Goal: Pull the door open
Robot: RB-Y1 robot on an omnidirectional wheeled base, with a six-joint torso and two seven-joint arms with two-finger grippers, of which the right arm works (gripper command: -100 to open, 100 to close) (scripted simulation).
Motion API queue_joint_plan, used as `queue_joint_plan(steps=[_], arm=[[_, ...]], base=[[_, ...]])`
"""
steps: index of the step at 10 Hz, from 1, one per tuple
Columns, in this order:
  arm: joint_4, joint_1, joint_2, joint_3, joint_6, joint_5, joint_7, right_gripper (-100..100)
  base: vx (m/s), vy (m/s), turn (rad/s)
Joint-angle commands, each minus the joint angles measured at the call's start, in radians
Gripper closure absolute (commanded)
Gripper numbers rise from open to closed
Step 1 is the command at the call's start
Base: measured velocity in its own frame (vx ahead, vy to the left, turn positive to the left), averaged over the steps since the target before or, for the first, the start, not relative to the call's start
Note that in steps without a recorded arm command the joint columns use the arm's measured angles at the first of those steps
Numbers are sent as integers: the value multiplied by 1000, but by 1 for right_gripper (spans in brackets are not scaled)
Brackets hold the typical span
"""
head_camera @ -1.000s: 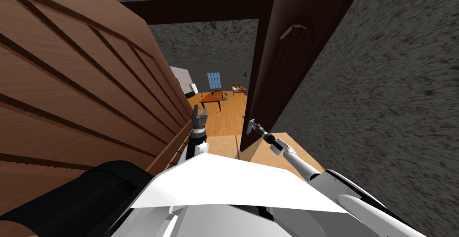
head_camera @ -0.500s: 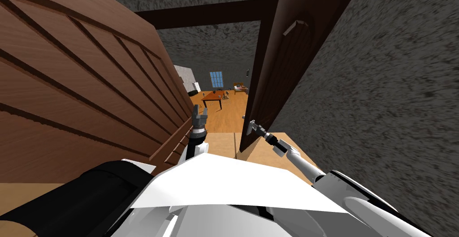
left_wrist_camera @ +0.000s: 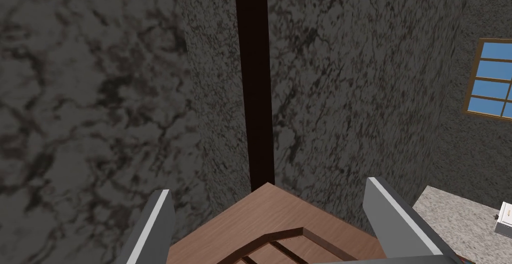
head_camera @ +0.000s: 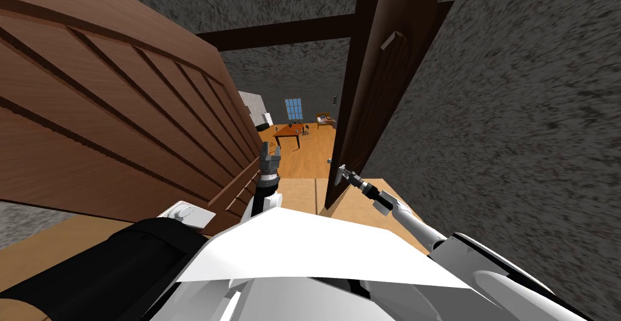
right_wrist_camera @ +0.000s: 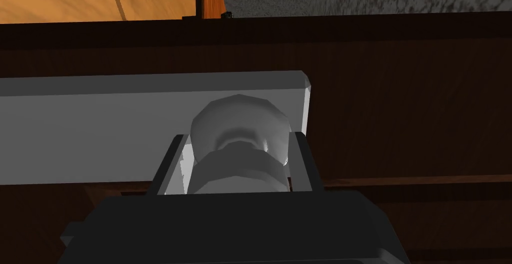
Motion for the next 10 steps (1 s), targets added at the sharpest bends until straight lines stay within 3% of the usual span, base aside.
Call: queue_joint_plan(steps=[1, 10], arm=[[13, -8, 0, 5, -14, 2, -3, 100], [84, -51, 2, 31, -88, 11, -19, 100]], base=[[-76, -123, 115], [-118, -183, 126]])
